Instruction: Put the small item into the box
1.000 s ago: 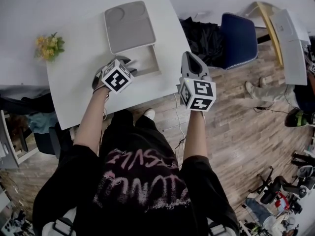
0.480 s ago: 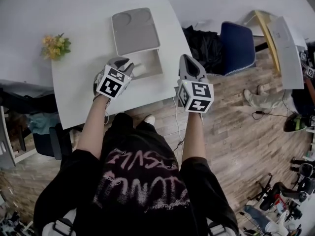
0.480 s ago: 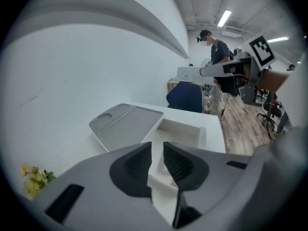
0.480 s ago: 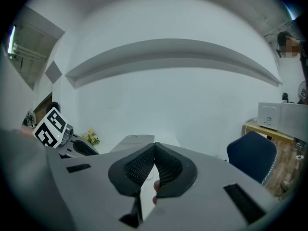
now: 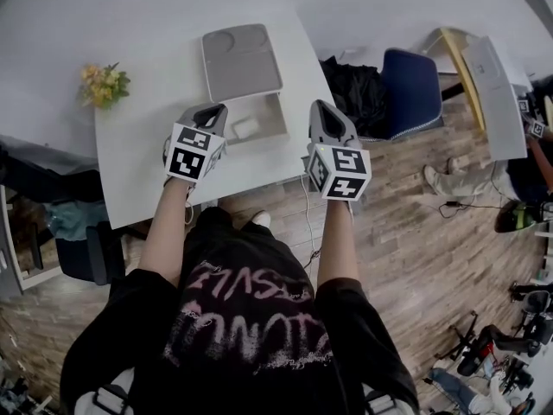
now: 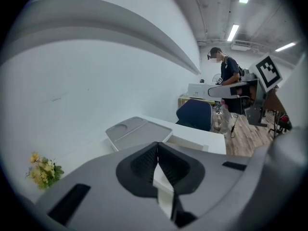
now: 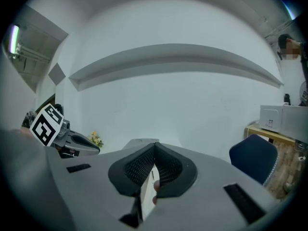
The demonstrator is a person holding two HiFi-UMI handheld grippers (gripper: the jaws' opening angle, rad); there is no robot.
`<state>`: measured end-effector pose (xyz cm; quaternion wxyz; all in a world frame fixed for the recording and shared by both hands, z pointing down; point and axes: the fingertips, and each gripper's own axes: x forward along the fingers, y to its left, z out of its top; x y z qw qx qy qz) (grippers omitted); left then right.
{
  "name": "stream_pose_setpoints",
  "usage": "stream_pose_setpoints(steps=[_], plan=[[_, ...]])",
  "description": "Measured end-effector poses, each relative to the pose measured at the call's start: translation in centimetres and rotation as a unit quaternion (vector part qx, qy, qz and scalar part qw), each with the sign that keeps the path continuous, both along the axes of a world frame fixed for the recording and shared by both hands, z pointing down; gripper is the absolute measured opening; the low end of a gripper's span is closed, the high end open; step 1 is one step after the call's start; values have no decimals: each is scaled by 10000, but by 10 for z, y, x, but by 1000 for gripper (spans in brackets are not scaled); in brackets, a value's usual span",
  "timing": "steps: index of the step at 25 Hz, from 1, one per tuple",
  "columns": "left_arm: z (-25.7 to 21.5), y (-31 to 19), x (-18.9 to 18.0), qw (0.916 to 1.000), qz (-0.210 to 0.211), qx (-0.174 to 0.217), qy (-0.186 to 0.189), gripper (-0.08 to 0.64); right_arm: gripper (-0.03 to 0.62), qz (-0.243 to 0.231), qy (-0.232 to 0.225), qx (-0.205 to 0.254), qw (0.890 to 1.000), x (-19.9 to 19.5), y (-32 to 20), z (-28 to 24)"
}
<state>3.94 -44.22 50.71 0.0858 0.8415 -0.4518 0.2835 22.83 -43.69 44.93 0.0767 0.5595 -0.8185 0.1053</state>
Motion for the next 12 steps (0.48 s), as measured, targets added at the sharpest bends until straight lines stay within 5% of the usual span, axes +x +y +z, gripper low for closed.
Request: stream_pose_setpoints(steps=[12], plan=[[-65,0,-10,9954,-457,618,572,3,9,66,66,147,9998,-4,10,-16]])
